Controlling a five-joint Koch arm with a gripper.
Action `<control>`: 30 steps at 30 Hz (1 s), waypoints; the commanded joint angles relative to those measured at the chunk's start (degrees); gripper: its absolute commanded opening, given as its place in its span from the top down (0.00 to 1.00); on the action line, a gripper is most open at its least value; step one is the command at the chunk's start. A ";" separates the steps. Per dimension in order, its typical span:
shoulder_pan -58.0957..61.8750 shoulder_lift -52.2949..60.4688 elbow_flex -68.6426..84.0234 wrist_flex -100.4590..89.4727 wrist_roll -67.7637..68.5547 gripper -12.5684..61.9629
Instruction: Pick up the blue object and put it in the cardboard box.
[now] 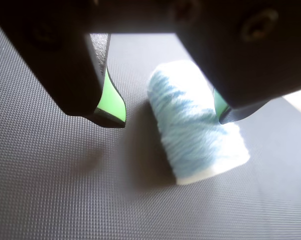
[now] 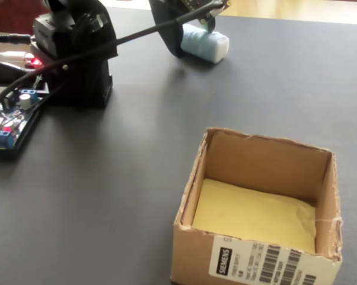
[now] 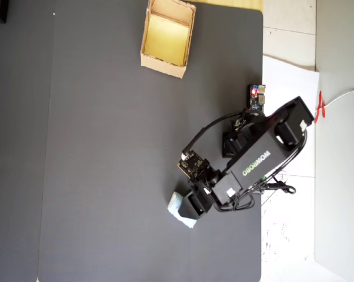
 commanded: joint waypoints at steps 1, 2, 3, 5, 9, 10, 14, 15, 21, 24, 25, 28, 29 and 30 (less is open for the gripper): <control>-0.62 -0.62 -6.42 0.09 1.67 0.38; -0.70 -1.67 -6.06 0.18 1.58 0.38; -0.79 -2.11 -5.71 0.18 1.58 0.38; -1.05 -2.90 -5.36 0.00 1.58 0.38; -1.41 -4.75 -4.66 -0.79 1.58 0.38; -1.41 -5.36 -4.66 -1.32 1.58 0.38; -1.41 -7.56 -4.31 -3.60 1.49 0.39; -1.41 -8.26 -4.13 -4.39 1.49 0.39; -1.14 -11.34 -2.90 -9.67 1.32 0.41; -0.97 -12.48 -1.58 -13.54 -1.49 0.52; -0.97 -12.48 -1.05 -14.68 -2.55 0.56; -0.79 -12.04 1.14 -19.51 -5.71 0.70; -0.70 -11.87 1.85 -21.62 -6.77 0.74; -0.70 -11.78 2.37 -23.12 -7.56 0.76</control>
